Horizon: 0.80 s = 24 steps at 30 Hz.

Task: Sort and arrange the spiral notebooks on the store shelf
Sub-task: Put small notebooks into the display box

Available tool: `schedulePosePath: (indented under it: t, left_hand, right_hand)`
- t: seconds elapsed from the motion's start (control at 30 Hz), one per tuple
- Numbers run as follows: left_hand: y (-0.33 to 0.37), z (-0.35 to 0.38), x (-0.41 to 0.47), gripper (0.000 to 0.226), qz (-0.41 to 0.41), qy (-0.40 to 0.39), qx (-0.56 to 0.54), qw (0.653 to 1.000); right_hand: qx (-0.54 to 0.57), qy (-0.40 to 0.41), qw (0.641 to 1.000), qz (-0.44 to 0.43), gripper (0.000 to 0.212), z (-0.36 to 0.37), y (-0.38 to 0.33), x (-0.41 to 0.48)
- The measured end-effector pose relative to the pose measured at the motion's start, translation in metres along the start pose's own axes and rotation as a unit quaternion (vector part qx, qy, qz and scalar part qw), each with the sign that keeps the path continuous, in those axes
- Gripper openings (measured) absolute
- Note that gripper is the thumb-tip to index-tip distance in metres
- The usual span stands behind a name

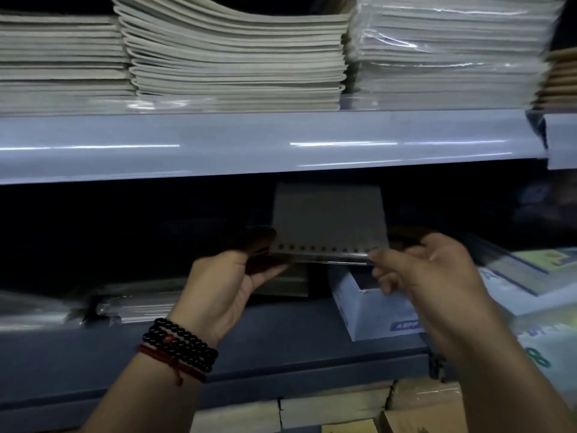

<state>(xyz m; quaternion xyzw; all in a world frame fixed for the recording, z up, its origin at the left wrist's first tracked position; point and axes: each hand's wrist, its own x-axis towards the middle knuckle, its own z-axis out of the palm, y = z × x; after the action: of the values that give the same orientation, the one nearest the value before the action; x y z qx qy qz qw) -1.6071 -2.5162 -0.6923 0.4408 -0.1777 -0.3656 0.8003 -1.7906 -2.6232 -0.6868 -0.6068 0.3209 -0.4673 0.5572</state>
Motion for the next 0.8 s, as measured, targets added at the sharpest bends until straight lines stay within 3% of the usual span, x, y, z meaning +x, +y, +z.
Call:
schedulePosePath:
  t: [0.17,0.4,0.6,0.67,0.8]
  left_hand:
    - [-0.021,0.027,-0.004,0.024,0.012,-0.002,0.063,0.998]
    - [-0.066,0.056,0.006,0.003,0.039,0.001,0.204,0.978]
    - [-0.078,0.067,0.011,0.009,0.072,0.025,0.328,0.941]
    - [-0.072,0.069,0.010,0.008,0.106,0.009,0.417,0.902]
    - [-0.053,0.075,0.002,0.011,0.149,-0.072,0.627,0.761]
  right_hand:
    - [-0.028,0.068,0.997,-0.037,0.010,-0.039,0.009,0.013]
    - [-0.169,0.114,0.979,-0.028,0.004,-0.086,0.018,0.023]
    - [-0.241,0.128,0.961,-0.031,0.004,-0.104,0.028,0.032]
    - [-0.285,0.116,0.950,-0.049,0.006,-0.107,0.028,0.034]
    - [-0.393,0.063,0.914,-0.077,0.007,-0.111,0.024,0.032]
